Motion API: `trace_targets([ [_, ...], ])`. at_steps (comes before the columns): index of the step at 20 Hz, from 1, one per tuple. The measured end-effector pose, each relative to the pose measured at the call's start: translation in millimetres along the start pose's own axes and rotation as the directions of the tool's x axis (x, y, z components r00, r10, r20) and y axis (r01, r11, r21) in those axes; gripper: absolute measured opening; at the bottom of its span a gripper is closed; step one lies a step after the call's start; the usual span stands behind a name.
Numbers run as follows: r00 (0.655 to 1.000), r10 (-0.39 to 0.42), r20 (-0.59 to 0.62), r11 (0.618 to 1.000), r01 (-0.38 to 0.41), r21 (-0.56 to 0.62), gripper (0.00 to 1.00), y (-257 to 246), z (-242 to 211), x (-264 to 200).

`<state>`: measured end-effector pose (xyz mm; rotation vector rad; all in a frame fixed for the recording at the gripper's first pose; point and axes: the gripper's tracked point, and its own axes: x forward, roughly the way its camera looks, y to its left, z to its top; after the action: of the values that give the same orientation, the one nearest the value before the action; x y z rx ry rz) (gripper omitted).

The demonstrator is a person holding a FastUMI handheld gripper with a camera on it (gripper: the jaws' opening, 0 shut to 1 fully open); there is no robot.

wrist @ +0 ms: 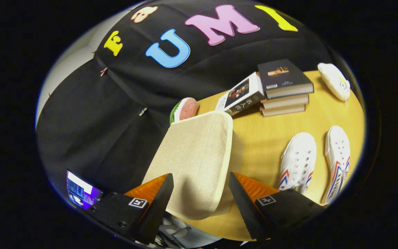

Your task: Open the storage box then place both shoes into the box .Put the left shoe in first, then the right shoe, with the right side of both shoes facing outward in a uniform manner.

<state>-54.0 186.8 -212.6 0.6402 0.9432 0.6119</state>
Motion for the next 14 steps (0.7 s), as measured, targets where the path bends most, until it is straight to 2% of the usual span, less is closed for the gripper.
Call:
trace_targets([
  [5,0.995,0.055,-0.083,0.971,-0.034,0.235,0.97,-8,-17,16],
  [8,0.992,0.074,-0.105,0.956,-0.041,0.29,0.92,-9,-16,18],
  [9,0.991,0.07,-0.11,0.955,-0.034,0.296,0.68,-9,-16,22],
  [10,0.99,0.072,-0.118,0.952,-0.033,0.305,0.6,-9,-18,20],
  [14,0.99,0.078,-0.119,0.943,-0.035,0.332,0.4,-8,-13,18],
])
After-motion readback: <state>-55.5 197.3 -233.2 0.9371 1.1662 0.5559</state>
